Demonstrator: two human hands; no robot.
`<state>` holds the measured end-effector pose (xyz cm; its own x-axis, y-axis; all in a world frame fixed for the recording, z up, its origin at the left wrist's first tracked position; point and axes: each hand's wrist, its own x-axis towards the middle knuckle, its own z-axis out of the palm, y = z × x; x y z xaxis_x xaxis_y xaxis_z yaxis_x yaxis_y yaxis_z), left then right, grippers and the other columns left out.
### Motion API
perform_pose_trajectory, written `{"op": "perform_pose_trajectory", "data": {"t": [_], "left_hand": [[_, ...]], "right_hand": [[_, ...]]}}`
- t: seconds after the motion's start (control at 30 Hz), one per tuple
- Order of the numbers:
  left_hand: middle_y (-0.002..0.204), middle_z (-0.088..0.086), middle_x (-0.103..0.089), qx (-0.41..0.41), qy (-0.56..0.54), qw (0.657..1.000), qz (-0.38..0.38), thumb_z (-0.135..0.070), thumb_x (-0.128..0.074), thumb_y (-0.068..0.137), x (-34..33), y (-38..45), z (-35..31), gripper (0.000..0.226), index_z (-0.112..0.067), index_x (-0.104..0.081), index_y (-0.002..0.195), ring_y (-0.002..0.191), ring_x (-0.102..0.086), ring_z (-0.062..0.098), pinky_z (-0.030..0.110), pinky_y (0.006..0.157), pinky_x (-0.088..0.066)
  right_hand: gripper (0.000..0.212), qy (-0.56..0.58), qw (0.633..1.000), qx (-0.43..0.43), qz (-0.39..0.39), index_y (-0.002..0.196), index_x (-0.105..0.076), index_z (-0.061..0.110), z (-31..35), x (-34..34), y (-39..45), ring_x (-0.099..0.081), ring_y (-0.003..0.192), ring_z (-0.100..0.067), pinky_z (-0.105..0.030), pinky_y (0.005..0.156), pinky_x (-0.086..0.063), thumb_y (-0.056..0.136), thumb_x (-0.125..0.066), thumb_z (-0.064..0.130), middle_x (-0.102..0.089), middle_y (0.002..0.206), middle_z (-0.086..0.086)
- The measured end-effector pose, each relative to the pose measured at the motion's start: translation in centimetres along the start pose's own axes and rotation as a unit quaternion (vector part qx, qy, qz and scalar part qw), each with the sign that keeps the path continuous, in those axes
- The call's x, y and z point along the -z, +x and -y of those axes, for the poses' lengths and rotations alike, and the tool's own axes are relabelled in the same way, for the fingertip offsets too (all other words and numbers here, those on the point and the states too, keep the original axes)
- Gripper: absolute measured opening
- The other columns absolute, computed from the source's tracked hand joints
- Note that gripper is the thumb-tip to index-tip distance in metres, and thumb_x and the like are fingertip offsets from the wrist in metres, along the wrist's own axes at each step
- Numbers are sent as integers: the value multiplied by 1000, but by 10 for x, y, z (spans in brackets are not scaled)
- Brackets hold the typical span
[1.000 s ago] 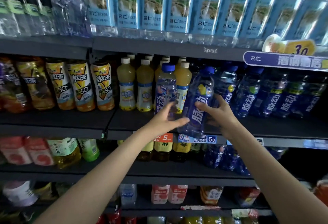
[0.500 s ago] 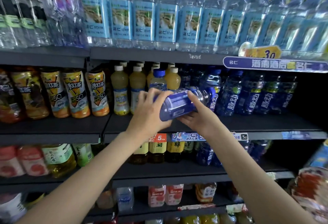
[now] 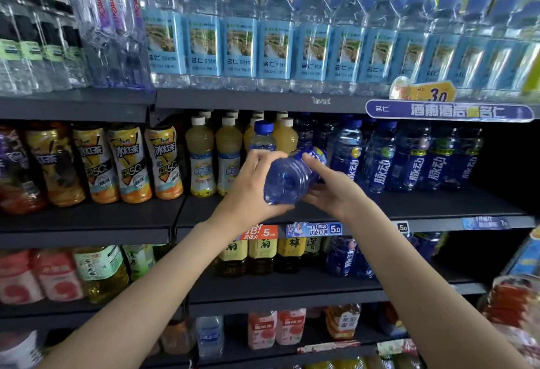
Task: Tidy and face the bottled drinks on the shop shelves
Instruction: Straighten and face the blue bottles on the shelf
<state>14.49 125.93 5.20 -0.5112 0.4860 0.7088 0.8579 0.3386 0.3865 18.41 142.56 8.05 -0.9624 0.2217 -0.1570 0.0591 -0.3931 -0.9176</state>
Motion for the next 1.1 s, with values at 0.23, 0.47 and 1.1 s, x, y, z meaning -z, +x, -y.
{"op": "perform_pose_trajectory", "data": {"t": [0.23, 0.47, 1.1], "left_hand": [[120, -5, -57, 286, -325, 898, 82, -35, -61, 86, 5, 3, 9, 33, -29, -50, 117, 97, -62, 2, 19, 77, -53], [104, -3, -65, 329, -437, 835, 58, -44, -68, 73, 6, 38, 10, 49, -22, -54, 114, 88, -64, 11, 31, 77, -51], [122, -7, -52, 299, -115, 938, -134, -17, -83, 66, 6, 21, 56, 86, -15, -34, 138, 110, -51, 14, 31, 90, -40]], "right_hand": [[81, -79, 991, 107, -14, 139, -35, 16, -13, 4, 3, -69, 91, -23, -32, 63, -58, 72, -79, 5, -65, 115, -10], [109, -327, 914, 222, 95, 145, -17, 44, -7, 13, -5, -64, 104, -13, -29, 81, -57, 68, -81, 1, -58, 119, 6], [79, -507, 836, 204, -53, 144, -28, 9, -30, 45, 88, -45, 127, -30, -39, 101, -41, 80, -74, 19, -38, 144, -15]]}}
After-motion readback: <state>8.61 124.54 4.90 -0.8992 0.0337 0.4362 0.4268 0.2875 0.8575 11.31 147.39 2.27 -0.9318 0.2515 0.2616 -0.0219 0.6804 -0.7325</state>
